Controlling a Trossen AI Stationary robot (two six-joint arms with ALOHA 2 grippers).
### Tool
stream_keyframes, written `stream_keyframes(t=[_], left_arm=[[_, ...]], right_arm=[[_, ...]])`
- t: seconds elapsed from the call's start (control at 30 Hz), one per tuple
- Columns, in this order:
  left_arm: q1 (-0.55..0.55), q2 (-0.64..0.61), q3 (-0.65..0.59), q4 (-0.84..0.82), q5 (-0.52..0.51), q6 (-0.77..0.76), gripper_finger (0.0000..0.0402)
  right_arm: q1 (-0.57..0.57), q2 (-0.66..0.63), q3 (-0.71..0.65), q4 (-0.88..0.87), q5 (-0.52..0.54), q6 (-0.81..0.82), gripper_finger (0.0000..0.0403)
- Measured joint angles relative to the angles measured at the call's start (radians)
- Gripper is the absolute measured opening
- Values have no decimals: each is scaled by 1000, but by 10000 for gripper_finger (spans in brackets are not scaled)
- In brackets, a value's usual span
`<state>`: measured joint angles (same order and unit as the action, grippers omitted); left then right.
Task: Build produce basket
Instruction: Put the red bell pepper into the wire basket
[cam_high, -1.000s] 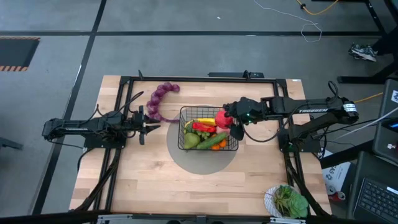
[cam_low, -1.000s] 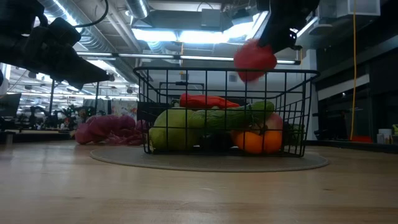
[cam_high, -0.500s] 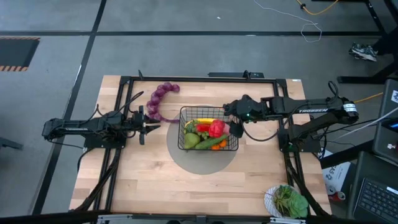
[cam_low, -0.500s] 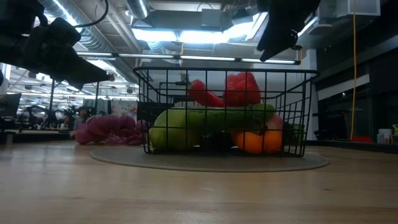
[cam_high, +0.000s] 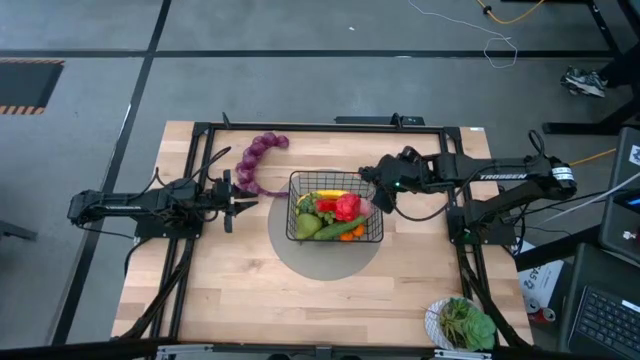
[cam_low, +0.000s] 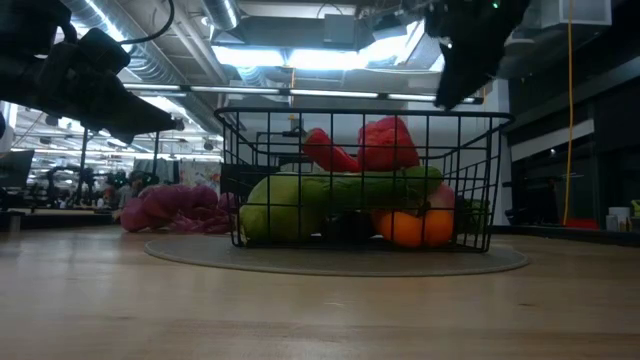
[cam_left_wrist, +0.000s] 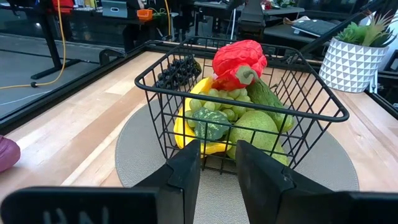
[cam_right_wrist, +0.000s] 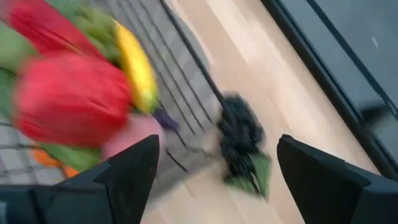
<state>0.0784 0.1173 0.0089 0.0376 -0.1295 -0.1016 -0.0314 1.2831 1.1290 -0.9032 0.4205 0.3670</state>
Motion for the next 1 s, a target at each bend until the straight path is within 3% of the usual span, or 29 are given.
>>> stream_keyframes(t=[0.17, 0.23, 0.47, 0.73, 0.83, 1.0], left_arm=[[0, 0, 0, 0, 0, 0, 96], [0, 0, 0, 0, 0, 0, 96], [0, 0, 0, 0, 0, 0, 96], [0, 0, 0, 0, 0, 0, 96], [0, 0, 0, 0, 0, 0, 96], [0, 0, 0, 0, 0, 0, 96]], right_arm=[[-13, 0, 0, -153, 74, 184, 322], [-13, 0, 0, -136, 51, 202, 322], [3, 33, 0, 175, -342, 12, 322], [18, 197, 0, 268, -646, -101, 322], [18, 253, 0, 277, -639, -110, 322], [-4, 292, 0, 279, -506, -118, 322]])
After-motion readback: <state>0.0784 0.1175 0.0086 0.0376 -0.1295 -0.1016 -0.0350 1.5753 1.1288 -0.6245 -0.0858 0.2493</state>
